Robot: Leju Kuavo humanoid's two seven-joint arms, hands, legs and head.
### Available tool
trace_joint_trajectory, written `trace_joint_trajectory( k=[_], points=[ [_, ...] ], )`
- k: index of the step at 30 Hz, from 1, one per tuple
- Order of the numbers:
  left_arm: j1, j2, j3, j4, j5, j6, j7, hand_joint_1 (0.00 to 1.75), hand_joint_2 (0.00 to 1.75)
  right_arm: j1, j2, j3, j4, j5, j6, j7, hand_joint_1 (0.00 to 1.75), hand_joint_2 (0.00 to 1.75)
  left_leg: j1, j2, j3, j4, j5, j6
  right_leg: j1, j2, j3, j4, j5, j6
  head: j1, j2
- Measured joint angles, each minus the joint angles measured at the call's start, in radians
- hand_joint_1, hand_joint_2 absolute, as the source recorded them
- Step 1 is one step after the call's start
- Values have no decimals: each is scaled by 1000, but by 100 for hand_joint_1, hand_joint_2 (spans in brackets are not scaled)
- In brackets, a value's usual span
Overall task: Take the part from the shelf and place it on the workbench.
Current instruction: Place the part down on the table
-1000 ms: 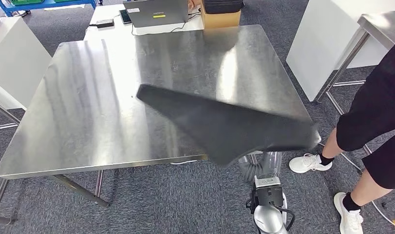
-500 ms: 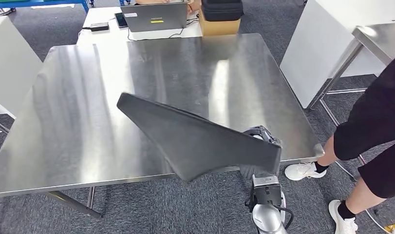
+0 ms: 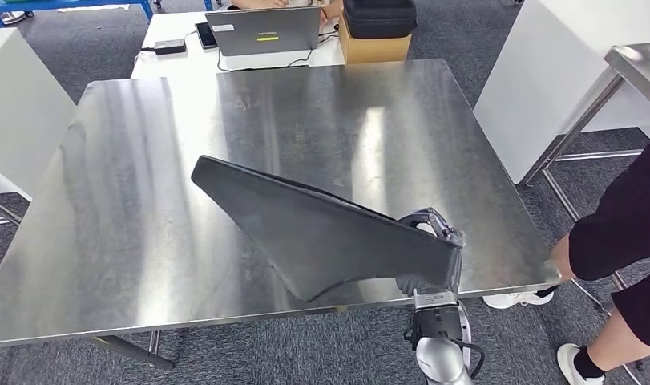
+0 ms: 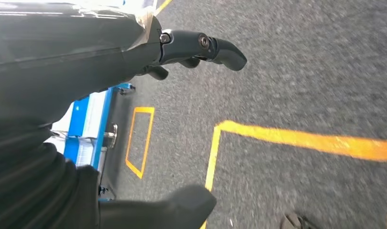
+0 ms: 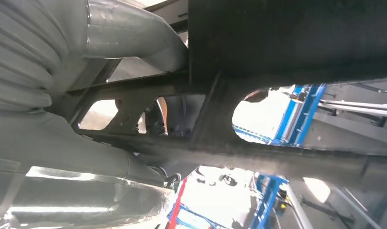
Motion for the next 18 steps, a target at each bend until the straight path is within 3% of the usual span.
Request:
trace_joint_trajectory(
  k=[3, 5, 6, 7, 9, 10, 12, 15, 18],
  points=[
    [-2, 0, 3, 0, -2, 2, 0, 0, 175, -26, 1, 11, 6, 37, -8, 8, 175, 175, 16, 4, -98, 161, -53, -24, -6, -1, 14, -7, -4, -11, -1, 0],
    [-1, 1, 5, 0, -7, 3, 0, 0, 175, -47, 0, 27, 20, 92, -22, 24, 175, 175, 30, 7, -158, 222, -73, -40, -10, 0, 17, -7, -8, -11, -1, 0],
    [-1, 1, 6, 0, -11, 3, 0, 0, 175, -62, -1, 38, 32, 128, -30, 35, 175, 175, 36, 10, -164, 203, -52, -48, -14, 1, 19, -7, -11, -9, -1, 0],
    [-1, 1, 6, 0, -15, 3, 0, 0, 175, -82, -1, 53, 50, 168, -40, 47, 175, 175, 43, 13, -152, 152, -11, -56, -18, 3, 22, -7, -13, -4, -1, 0],
    [-4, 0, 6, 0, -22, 3, 0, 0, 175, -132, -1, 90, 99, 245, -61, 72, 175, 175, 53, 21, -107, 24, 60, -67, -23, 5, 30, -7, -17, 8, -2, 0],
    [-7, -1, 6, 0, -26, 2, 0, 0, 175, -161, 1, 110, 129, 280, -73, 84, 175, 175, 53, 24, -92, -14, 70, -64, -22, 5, 31, -8, -18, 16, -2, 0],
    [-12, -4, 6, 0, -32, 1, 0, 0, 175, -228, 10, 155, 201, 348, -95, 110, 175, 175, 47, 25, -89, -29, 73, -48, -13, 6, 31, -9, -21, 30, -2, 0],
    [-19, -8, 6, 0, -43, 0, 0, 0, 175, -340, 36, 229, 331, 440, -118, 156, 175, 175, 38, 21, -87, -31, 94, -37, -4, 5, 28, -11, -26, 29, -1, 0],
    [-27, -9, 7, 0, -54, 0, 0, 0, 175, -450, 78, 301, 480, 523, -124, 210, 175, 175, 31, 16, -85, -31, 95, -28, -8, 3, 34, -21, -20, 35, -1, 0]
  ],
)
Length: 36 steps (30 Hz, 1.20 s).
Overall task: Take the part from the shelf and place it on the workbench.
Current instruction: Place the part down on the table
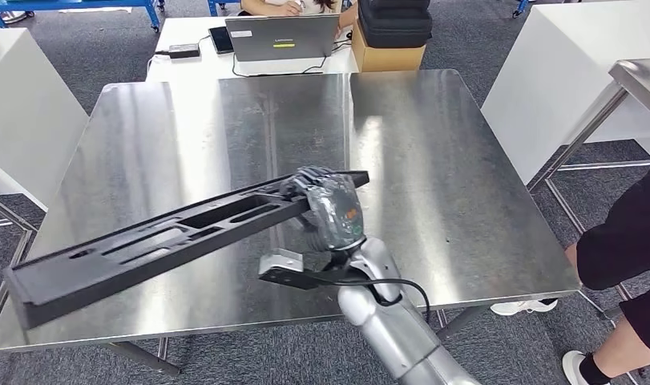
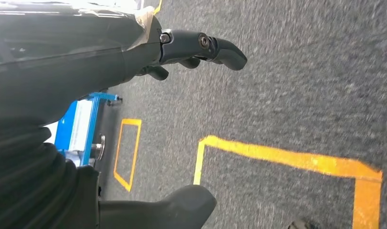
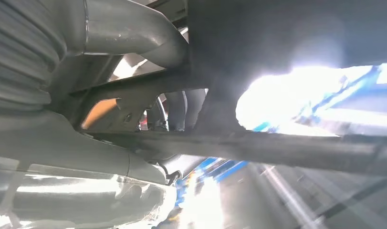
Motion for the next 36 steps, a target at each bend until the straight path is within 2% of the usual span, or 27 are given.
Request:
trace_joint_trajectory(
  k=[3, 7, 11, 16, 19, 23, 29, 36],
  points=[
    [-5, -1, 0, 0, -14, -5, 0, 0, 175, -95, 46, 59, 149, 57, 14, 35, 175, 175, -1, -2, 0, 0, 3, 5, -2, -1, 7, -7, 7, 9, 1, 0],
    [-14, -3, 0, 0, -27, -13, 0, 0, 175, -193, 109, 124, 337, 113, 33, 70, 175, 175, -2, -3, -2, 1, 2, 7, -3, -2, 8, -10, 8, 11, 1, 0],
    [-20, -3, 0, 0, -33, -16, 0, 0, 175, -256, 148, 176, 465, 142, 61, 126, 175, 175, -3, -2, -2, 1, 1, 9, -3, -2, 7, -11, 8, 13, 1, 0],
    [-23, -4, 0, 0, -41, -21, 0, 0, 175, -332, 166, 252, 614, 192, 89, 310, 175, 175, -2, -2, -2, 1, 1, 9, -2, -3, 4, -11, 8, 14, 0, 0],
    [-23, -5, 0, 0, -47, -26, 0, 0, 175, -370, 152, 269, 712, 206, 111, 415, 175, 175, -2, -2, -2, 1, 1, 9, -2, -3, 4, -11, 8, 15, 0, 0],
    [-24, -6, 0, 0, -60, -34, 0, 0, 175, -404, 91, 270, 803, 205, 140, 508, 175, 175, -2, -2, -2, 2, 1, 10, -2, -3, 5, -11, 9, 16, 0, 0],
    [-27, -6, 0, 0, -65, -38, 0, 0, 175, -416, 13, 244, 869, 167, 165, 543, 175, 175, -3, -2, -3, 2, 1, 10, -2, -3, 5, -11, 10, 17, 0, 0],
    [-29, -6, 0, 0, -71, -41, 0, 0, 175, -419, -18, 213, 892, 154, 164, 543, 175, 175, -3, -1, -3, 2, 1, 10, -2, -3, 4, -11, 10, 17, 0, 0]
  ],
)
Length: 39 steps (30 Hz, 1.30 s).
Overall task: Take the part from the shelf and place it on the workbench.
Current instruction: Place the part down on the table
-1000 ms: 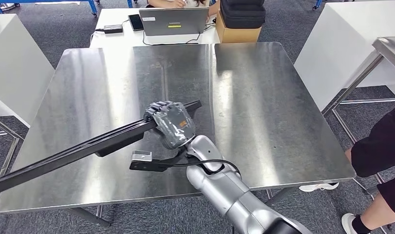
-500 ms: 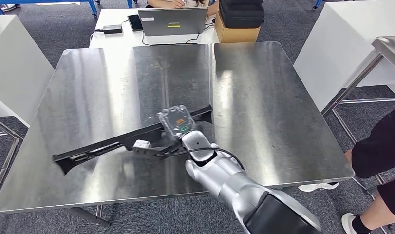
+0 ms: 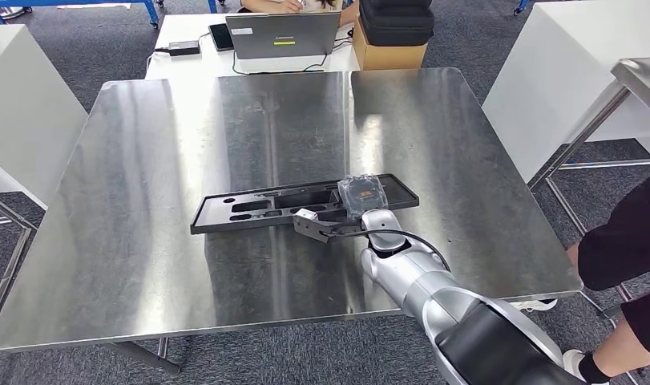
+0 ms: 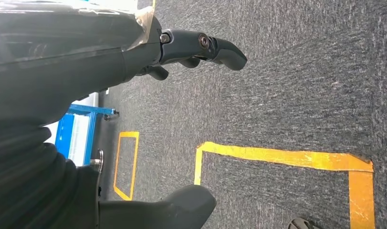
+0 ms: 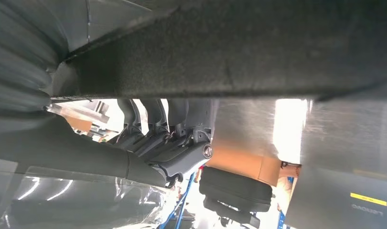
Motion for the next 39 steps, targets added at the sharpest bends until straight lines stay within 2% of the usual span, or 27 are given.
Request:
trace_joint_trajectory(
  k=[4, 8, 11, 15, 28, 39],
  points=[
    [0, 0, 0, 0, 0, -1, 0, 0, 175, 0, -6, -5, 6, 0, 0, 0, 175, 175, 0, 0, 0, 0, 0, 0, 0, 0, 0, 0, 0, 0, 0, 0],
    [-1, 0, 0, 0, -1, -7, 0, 0, 175, 0, -7, -9, 8, 0, -2, 0, 0, 0, 0, 0, 0, 0, 0, 0, 0, 0, 0, 0, 0, 0, 0, 0],
    [-2, 0, 0, 0, -8, -2, 0, 0, 175, 1, -9, -14, 12, 3, -6, -3, 0, 0, 0, 0, 0, 0, 0, 0, 0, 0, 0, 0, 0, 0, 0, 0],
    [-4, 0, 0, 0, -12, 8, 0, 0, 0, 1, -11, -22, 13, 15, -23, -18, 0, 0, 0, 0, 0, 0, 0, 0, 0, 0, 0, 0, 0, 0, 0, 0],
    [-4, -1, 4, 0, -19, 27, 0, 0, 0, 3, -11, -48, 14, 41, -45, -29, 0, 0, 0, 0, 0, 0, 0, 0, 0, 0, 0, 0, 0, 0, 0, 0],
    [-4, -1, 15, 0, -23, 38, 0, 0, 0, 8, -4, -99, 13, 5, -85, -91, 0, 0, 0, 0, -1, 0, 0, 0, 0, 0, 0, 0, 0, 0, 0, 0]
  ],
)
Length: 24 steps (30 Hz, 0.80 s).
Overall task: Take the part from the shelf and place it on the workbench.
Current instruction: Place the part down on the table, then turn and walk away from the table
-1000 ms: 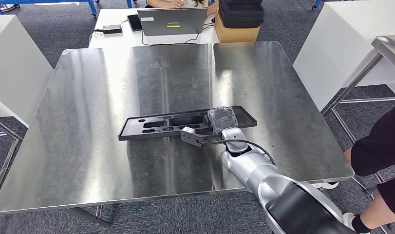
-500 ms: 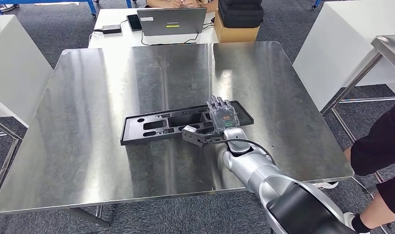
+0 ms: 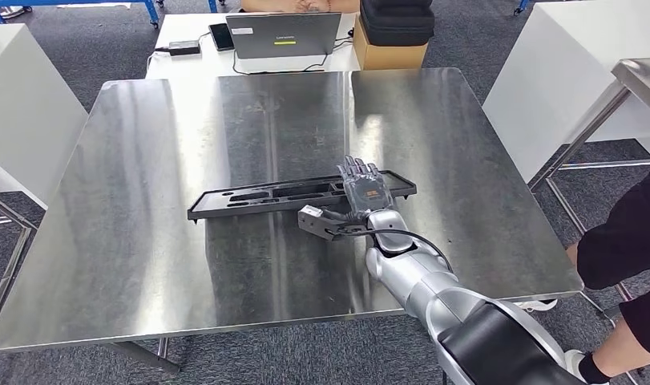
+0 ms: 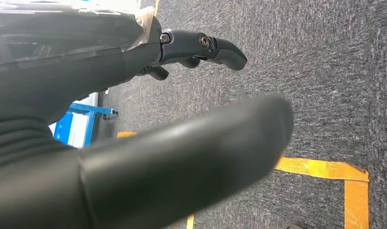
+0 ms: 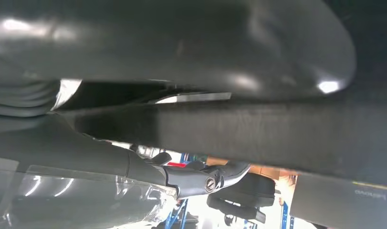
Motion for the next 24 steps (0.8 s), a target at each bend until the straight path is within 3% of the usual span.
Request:
trace_joint_trajectory(
  k=[8, 16, 20, 24],
  points=[
    [4, 0, 11, 0, -4, 6, 0, 0, 0, 0, 24, -97, -37, -91, -71, -149, 0, 0, 0, 0, 0, 0, 0, 0, 0, 0, 0, 0, 0, 0, 0, 0],
    [11, 0, 31, 0, 1, 12, 0, 0, 0, 0, 66, -180, -115, -166, -70, -264, 0, 0, 0, 0, 0, 0, 0, 0, 0, 0, 0, 0, 0, 0, 0, 0],
    [17, 0, 42, 0, 3, 16, 0, 0, 0, 18, 87, -233, -164, -306, 19, -375, 0, 0, 1, 0, 0, 0, 0, 0, 0, 0, 0, 0, 0, 0, 0, 0],
    [24, 0, 55, 0, 5, 18, 0, 0, 0, 62, 109, -301, -257, -526, 186, -521, 0, 0, 1, 0, 0, 0, 0, 0, 0, 0, 0, 0, 0, 0, 0, 0]
  ],
)
